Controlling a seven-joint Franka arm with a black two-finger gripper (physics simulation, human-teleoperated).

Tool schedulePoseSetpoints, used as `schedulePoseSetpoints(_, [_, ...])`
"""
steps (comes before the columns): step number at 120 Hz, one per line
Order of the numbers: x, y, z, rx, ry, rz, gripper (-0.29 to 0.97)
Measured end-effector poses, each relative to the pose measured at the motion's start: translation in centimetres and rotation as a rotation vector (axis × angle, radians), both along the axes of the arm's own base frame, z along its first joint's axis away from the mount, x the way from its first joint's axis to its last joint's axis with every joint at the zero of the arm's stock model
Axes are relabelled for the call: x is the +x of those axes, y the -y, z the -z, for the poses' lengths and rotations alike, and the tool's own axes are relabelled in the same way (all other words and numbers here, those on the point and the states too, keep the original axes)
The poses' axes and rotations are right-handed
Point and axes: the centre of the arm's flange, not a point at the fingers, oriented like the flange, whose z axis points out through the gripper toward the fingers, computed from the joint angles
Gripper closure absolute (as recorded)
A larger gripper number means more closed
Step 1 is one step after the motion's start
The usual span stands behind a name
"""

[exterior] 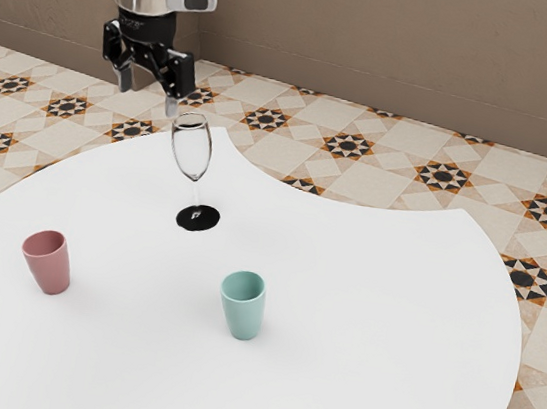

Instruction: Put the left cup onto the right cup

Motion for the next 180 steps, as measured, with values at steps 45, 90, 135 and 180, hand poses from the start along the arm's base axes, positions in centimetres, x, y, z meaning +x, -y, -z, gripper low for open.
schedulePoseSetpoints(45, [-1.5,-3.7,5.2,0.004,-0.054,-0.054,0.00])
schedulePoseSetpoints(90, [-4.3,-14.0,13.6,-0.016,-0.108,-0.201,0.00])
schedulePoseSetpoints(135, [-6.3,-15.5,21.2,-0.026,-0.079,-0.143,0.00])
schedulePoseSetpoints(180, [-7.0,-15.9,23.9,-0.032,-0.030,-0.151,0.00])
